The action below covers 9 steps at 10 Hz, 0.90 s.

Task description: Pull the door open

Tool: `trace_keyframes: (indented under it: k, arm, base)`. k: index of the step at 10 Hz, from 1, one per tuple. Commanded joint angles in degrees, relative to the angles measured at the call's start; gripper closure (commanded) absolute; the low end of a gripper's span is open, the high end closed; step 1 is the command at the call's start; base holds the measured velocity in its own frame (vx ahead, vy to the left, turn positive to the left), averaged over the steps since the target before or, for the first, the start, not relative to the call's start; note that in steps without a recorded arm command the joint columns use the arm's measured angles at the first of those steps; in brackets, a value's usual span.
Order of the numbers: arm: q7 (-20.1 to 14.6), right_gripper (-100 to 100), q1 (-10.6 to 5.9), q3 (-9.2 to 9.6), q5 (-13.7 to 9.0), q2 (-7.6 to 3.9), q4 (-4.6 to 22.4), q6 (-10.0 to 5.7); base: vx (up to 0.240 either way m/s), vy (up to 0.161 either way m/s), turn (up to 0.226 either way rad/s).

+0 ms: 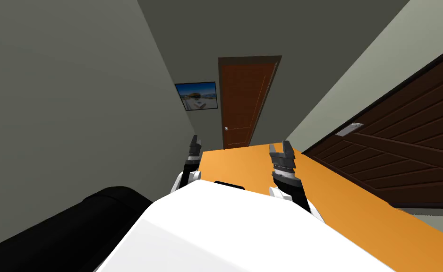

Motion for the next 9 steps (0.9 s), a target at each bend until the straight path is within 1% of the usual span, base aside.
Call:
trace_keyframes:
  k: [1, 4, 7, 9]
  arm:
    - [1.01, -100, -0.25, -0.22, 0.95, -0.32, 1.19, -0.57]
    - [2.98, -100, -0.74, -0.66, 2.82, -0.85, 3.51, -1.68]
    - [5.8, -100, -1.44, -1.28, 5.49, -1.44, 6.84, -3.27]
    - [8.12, -100, -2.01, -1.8, 7.69, -1.81, 9.57, -4.57]
  base:
    - [0.103, 0.053, -0.015]
    - [0.173, 0.05, -0.025]
    - [0.198, 0.066, -0.032]
    - [0.174, 0.128, -0.039]
